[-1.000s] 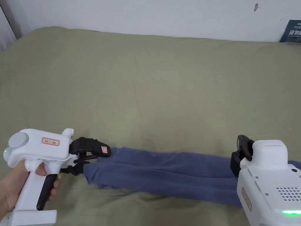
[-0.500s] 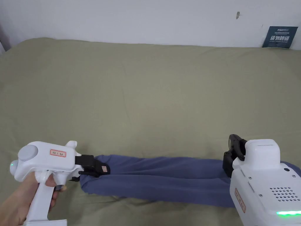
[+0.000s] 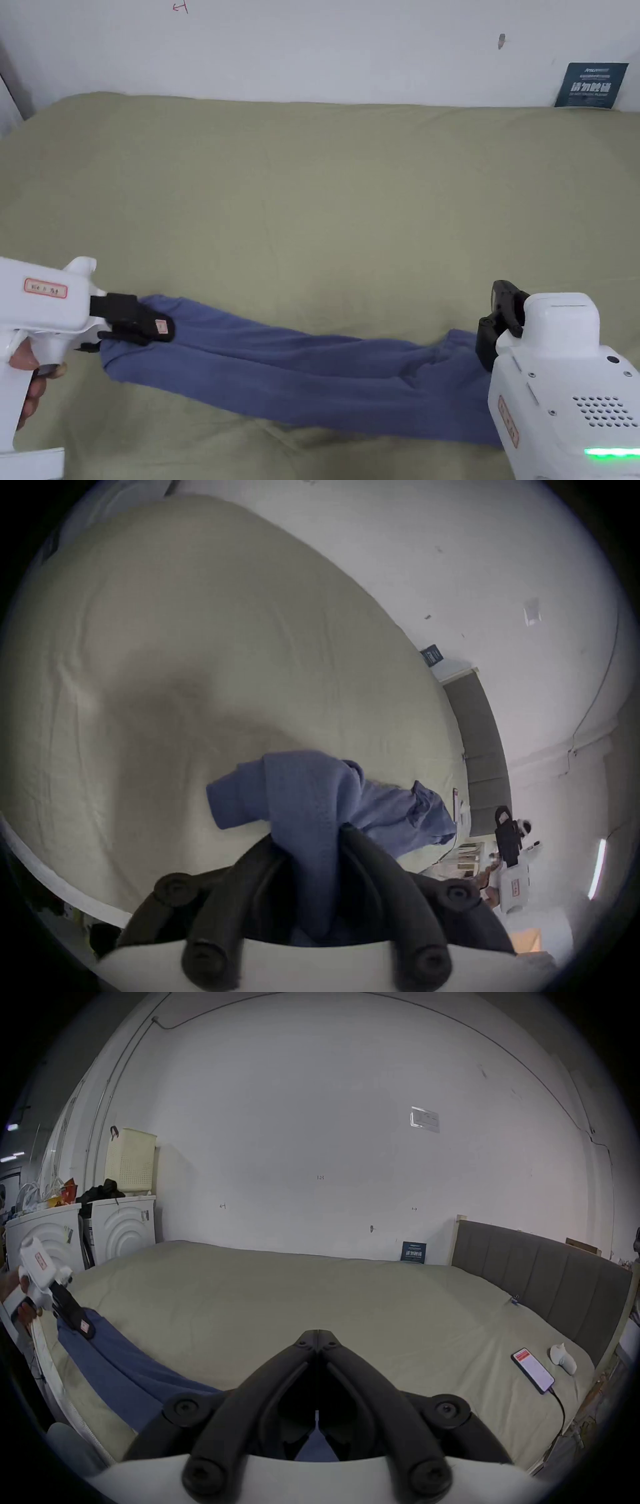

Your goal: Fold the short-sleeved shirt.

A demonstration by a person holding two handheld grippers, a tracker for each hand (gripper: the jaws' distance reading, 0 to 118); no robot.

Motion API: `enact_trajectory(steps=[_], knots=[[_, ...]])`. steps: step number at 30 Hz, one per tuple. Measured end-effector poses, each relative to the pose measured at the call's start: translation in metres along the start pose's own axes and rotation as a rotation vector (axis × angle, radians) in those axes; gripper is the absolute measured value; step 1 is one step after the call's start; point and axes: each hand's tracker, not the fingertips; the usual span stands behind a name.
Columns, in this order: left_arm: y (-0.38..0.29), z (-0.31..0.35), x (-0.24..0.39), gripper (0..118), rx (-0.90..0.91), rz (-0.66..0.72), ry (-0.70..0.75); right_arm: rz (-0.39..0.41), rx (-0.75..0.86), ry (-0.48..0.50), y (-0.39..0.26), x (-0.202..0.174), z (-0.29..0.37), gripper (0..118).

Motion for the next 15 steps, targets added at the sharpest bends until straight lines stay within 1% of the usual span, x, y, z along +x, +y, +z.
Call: enact_trajectory(steps=[2, 7, 12, 15], knots=[[-0.001, -0.007, 0.026, 12, -0.005, -0.083, 0.046, -0.007, -0.003, 0.004, 0.000, 0.001, 0.001, 0], [-0.012, -0.050, 0.099, 12, -0.068, -0.200, 0.052, -0.017, -0.012, 0.005, -0.002, 0.008, 0.007, 0], [-0.025, -0.112, 0.150, 12, -0.111, -0.225, 0.042, -0.019, -0.023, -0.005, -0.007, 0.019, 0.012, 0], [-0.032, -0.162, 0.164, 12, -0.134, -0.286, 0.102, -0.031, -0.037, -0.016, -0.011, 0.027, 0.013, 0]])
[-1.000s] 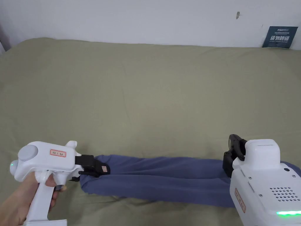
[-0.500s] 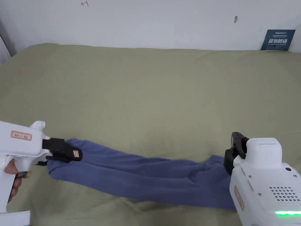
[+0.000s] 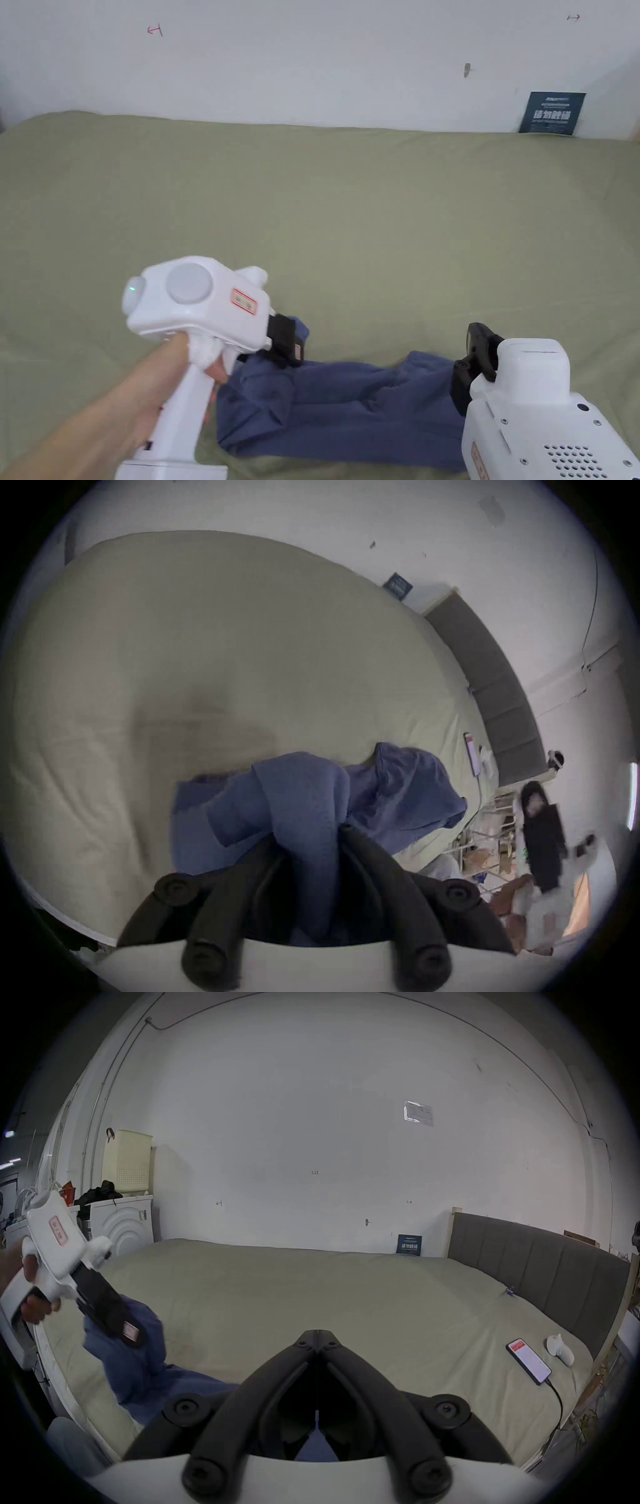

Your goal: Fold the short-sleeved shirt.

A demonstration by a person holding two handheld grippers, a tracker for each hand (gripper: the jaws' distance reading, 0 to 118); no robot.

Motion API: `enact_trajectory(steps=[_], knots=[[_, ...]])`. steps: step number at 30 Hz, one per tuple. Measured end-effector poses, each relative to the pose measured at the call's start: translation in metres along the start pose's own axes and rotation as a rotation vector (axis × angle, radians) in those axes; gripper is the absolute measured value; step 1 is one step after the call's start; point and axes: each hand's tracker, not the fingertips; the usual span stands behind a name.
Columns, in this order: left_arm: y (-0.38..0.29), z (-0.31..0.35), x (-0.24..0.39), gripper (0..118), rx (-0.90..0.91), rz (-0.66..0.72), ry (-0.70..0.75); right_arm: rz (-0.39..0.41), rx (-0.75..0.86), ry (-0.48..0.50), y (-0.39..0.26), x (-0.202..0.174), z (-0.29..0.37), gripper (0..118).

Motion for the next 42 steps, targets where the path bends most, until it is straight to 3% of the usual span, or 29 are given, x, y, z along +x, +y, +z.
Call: enact_trajectory(steps=[3, 5, 6, 9, 12, 13, 15, 21, 24, 33, 37, 42], knots=[[-0.008, -0.051, 0.020, 18, -0.073, -0.041, -0.008, -0.010, -0.010, -0.014, -0.004, 0.007, -0.003, 0], [-0.012, -0.074, 0.025, 90, -0.134, -0.037, -0.050, -0.010, -0.015, -0.020, -0.004, 0.009, -0.004, 0], [-0.017, -0.080, 0.028, 118, -0.147, -0.037, -0.054, -0.011, -0.019, -0.022, -0.005, 0.010, -0.005, 0], [-0.013, -0.059, 0.020, 101, -0.032, -0.012, -0.079, -0.019, -0.024, -0.027, -0.007, 0.012, -0.006, 0], [-0.025, -0.017, 0.002, 92, 0.059, 0.063, -0.148, -0.022, -0.029, -0.024, -0.009, 0.012, -0.009, 0], [-0.028, -0.004, -0.008, 66, 0.075, 0.070, -0.178, -0.026, -0.031, -0.020, -0.009, 0.010, -0.009, 0], [-0.030, 0.004, -0.028, 0, 0.088, 0.088, -0.163, -0.032, -0.032, -0.015, -0.008, 0.008, -0.012, 0], [-0.040, -0.023, -0.052, 0, 0.046, 0.106, -0.132, -0.018, -0.038, 0.009, -0.007, 0.002, -0.017, 0], [-0.041, -0.052, -0.035, 0, 0.008, 0.111, -0.216, -0.001, -0.040, 0.007, -0.007, 0.002, -0.016, 0], [-0.047, -0.117, 0.014, 0, -0.044, 0.100, -0.246, 0.017, -0.059, -0.003, -0.008, 0.009, -0.019, 0], [-0.045, -0.095, 0.008, 0, -0.036, 0.093, -0.239, 0.021, -0.067, 0.002, -0.010, 0.007, -0.020, 0], [-0.041, -0.008, -0.029, 0, 0.095, 0.077, -0.267, 0.020, -0.061, 0.018, -0.011, -0.001, -0.020, 0]])
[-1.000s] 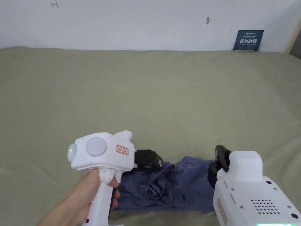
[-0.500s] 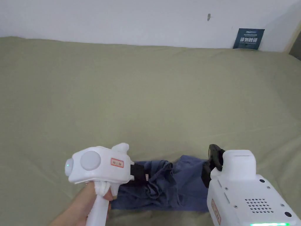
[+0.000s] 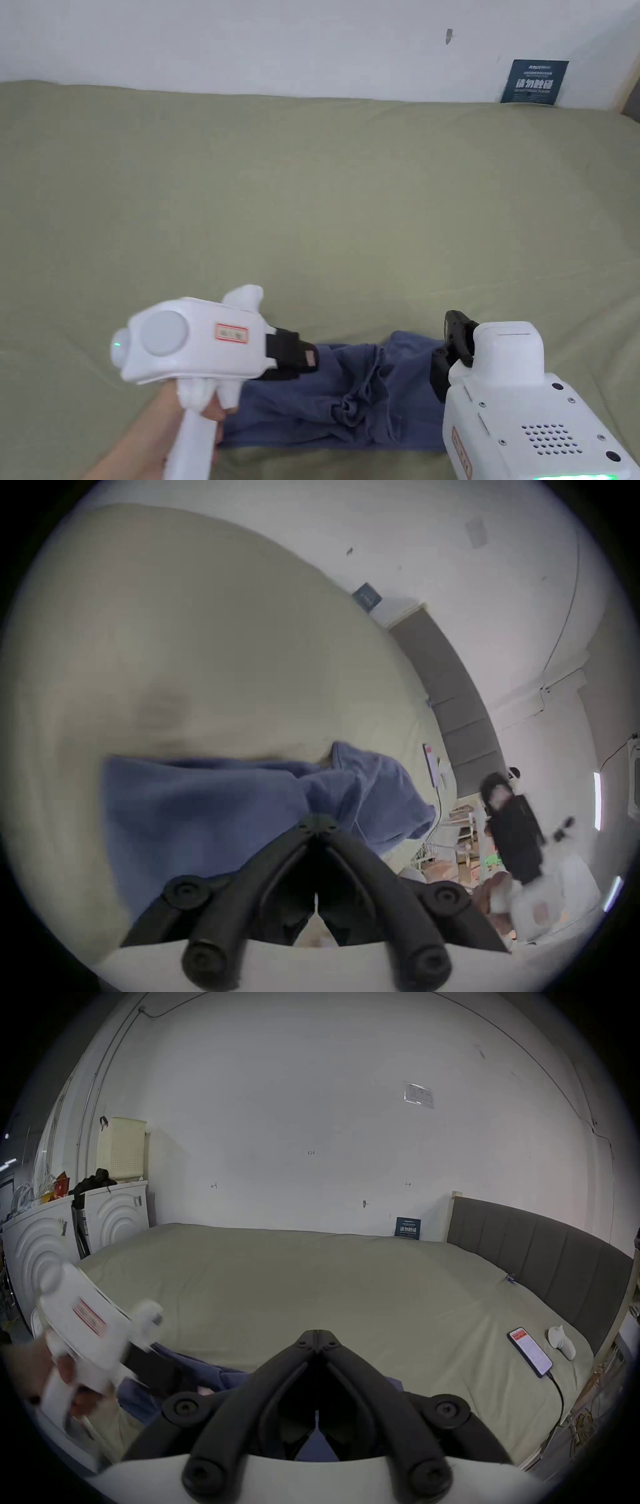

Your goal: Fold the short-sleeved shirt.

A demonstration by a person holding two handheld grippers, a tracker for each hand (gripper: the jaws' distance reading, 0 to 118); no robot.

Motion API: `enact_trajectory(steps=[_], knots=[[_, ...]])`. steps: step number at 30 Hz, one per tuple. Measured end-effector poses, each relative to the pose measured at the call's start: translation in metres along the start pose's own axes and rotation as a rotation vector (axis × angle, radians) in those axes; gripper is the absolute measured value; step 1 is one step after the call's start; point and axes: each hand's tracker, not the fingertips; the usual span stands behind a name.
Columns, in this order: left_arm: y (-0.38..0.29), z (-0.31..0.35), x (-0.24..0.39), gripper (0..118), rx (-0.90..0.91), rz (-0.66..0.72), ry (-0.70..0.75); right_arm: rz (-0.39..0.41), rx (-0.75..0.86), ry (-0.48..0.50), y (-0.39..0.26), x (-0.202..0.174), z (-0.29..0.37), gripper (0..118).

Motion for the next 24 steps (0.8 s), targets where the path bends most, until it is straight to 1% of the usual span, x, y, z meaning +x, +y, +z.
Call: enact_trajectory(steps=[4, 7, 9, 10, 11, 12, 13, 14, 15, 16, 18, 20, 22, 23, 24], knots=[[0.001, 0.059, -0.031, 0, 0.033, 0.006, 0.070, 0.007, -0.002, 0.019, 0.000, -0.009, 0.000, 0], [-0.003, 0.072, -0.066, 0, 0.025, 0.078, 0.114, 0.009, 0.002, 0.029, 0.001, -0.015, 0.002, 0], [-0.007, 0.069, -0.080, 0, 0.009, 0.135, 0.063, 0.019, 0.002, 0.028, 0.000, -0.019, 0.003, 0], [-0.008, 0.067, -0.084, 8, 0.005, 0.151, 0.034, 0.023, 0.001, 0.030, 0.000, -0.019, 0.003, 0], [-0.010, 0.063, -0.088, 36, -0.001, 0.162, -0.012, 0.024, -0.001, 0.031, 0.001, -0.019, 0.003, 0], [-0.010, 0.059, -0.090, 80, -0.007, 0.166, -0.034, 0.024, -0.002, 0.030, 0.001, -0.019, 0.003, 0], [-0.011, 0.053, -0.093, 118, -0.013, 0.178, -0.064, 0.024, -0.004, 0.030, 0.001, -0.019, 0.002, 0], [-0.011, 0.044, -0.094, 114, -0.049, 0.176, -0.085, 0.025, -0.006, 0.028, 0.001, -0.019, 0.002, 0], [-0.012, 0.041, -0.093, 108, -0.059, 0.184, -0.076, 0.029, -0.006, 0.026, 0.001, -0.019, 0.002, 0], [-0.014, 0.032, -0.106, 107, -0.029, 0.175, -0.068, 0.032, -0.005, 0.025, 0.001, -0.019, 0.002, 0], [-0.018, 0.012, -0.121, 106, -0.049, 0.208, -0.085, 0.032, -0.007, 0.023, 0.001, -0.017, 0.003, 0], [-0.014, 0.002, -0.126, 105, -0.069, 0.249, -0.162, 0.039, -0.012, 0.018, 0.000, -0.015, 0.002, 0], [-0.016, -0.011, -0.134, 101, -0.055, 0.274, -0.206, 0.041, -0.017, 0.014, -0.001, -0.013, 0.002, 0], [-0.017, -0.018, -0.137, 98, -0.065, 0.277, -0.197, 0.039, -0.021, 0.010, -0.002, -0.012, 0.002, 0], [-0.015, -0.016, -0.128, 86, -0.063, 0.280, -0.190, 0.036, -0.023, 0.008, -0.003, -0.011, 0.002, 0]])
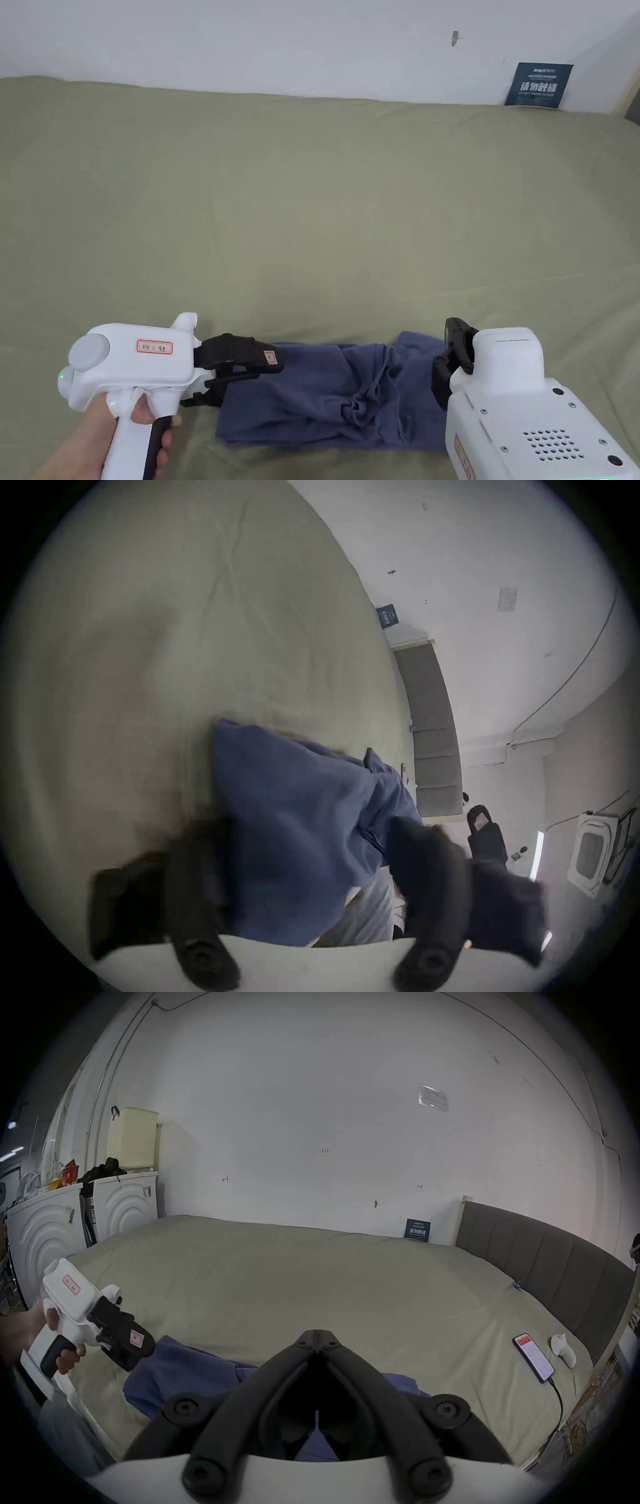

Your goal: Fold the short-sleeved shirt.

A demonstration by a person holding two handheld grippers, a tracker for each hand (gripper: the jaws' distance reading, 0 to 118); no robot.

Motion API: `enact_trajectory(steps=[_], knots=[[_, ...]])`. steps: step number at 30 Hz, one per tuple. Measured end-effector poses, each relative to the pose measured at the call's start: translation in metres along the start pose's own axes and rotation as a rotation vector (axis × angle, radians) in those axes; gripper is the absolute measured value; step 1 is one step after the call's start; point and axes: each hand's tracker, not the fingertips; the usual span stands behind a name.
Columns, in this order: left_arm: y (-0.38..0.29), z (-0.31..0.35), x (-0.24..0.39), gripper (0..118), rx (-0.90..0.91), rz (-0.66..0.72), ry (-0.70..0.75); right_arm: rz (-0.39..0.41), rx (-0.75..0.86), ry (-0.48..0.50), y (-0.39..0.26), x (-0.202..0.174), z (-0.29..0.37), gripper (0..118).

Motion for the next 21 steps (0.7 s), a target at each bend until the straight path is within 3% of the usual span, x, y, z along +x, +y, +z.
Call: enact_trajectory(steps=[1, 2, 3, 5, 9, 17, 21], knots=[[-0.001, -0.002, 0.000, 45, 0.003, 0.004, 0.030, -0.004, -0.003, -0.003, 0.000, 0.001, 0.000, 0], [-0.004, -0.007, -0.001, 12, 0.000, -0.021, 0.115, -0.009, -0.003, -0.004, 0.000, 0.002, 0.001, 0], [-0.007, -0.008, -0.002, 12, -0.015, -0.066, 0.181, -0.012, -0.003, -0.005, 0.000, 0.003, 0.002, 0], [-0.008, 0.005, 0.015, 12, -0.020, -0.069, 0.119, -0.009, 0.000, -0.008, 0.001, 0.004, 0.003, 0], [-0.008, 0.039, 0.022, 12, 0.040, -0.072, 0.177, -0.010, 0.013, -0.009, 0.005, 0.006, 0.006, 0], [-0.021, 0.186, 0.052, 12, 0.263, -0.106, 0.469, -0.013, 0.053, 0.018, 0.017, 0.002, 0.012, 0], [-0.018, 0.214, 0.075, 12, 0.300, -0.115, 0.568, 0.005, 0.076, 0.035, 0.021, -0.006, 0.012, 0]])
